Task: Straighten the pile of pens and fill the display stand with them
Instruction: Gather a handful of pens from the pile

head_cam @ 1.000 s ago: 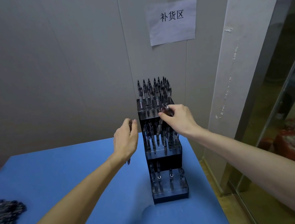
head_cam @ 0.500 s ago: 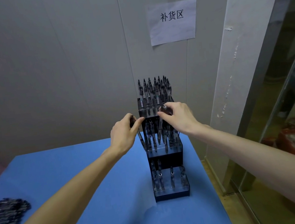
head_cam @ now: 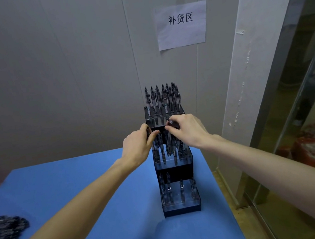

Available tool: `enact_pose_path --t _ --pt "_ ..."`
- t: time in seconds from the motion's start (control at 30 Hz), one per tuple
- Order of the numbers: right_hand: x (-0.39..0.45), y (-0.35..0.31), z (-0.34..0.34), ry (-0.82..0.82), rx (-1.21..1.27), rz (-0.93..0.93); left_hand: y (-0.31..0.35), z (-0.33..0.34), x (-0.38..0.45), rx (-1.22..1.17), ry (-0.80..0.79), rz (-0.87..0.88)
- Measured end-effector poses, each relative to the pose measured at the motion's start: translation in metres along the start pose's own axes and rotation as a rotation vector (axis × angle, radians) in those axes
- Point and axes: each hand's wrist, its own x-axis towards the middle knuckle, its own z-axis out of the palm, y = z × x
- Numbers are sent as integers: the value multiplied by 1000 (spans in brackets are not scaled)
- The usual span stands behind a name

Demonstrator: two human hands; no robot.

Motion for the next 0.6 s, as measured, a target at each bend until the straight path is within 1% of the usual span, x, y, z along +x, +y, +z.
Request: enact_pose_path --t 0.13,0.3,0.5,0.6 --pt "1 0 0 -24 1 -9 -2 1 1 -8 -16 -3" --pt "2 1 -2 -31 -14 -32 -3 10 -3 -17 -86 10" --pt "3 2 -4 -59 16 -36 -6 14 3 -12 -141 -34" --pt "1 -1 -2 -84 -31 -52 -9 15 9 15 -182 -26"
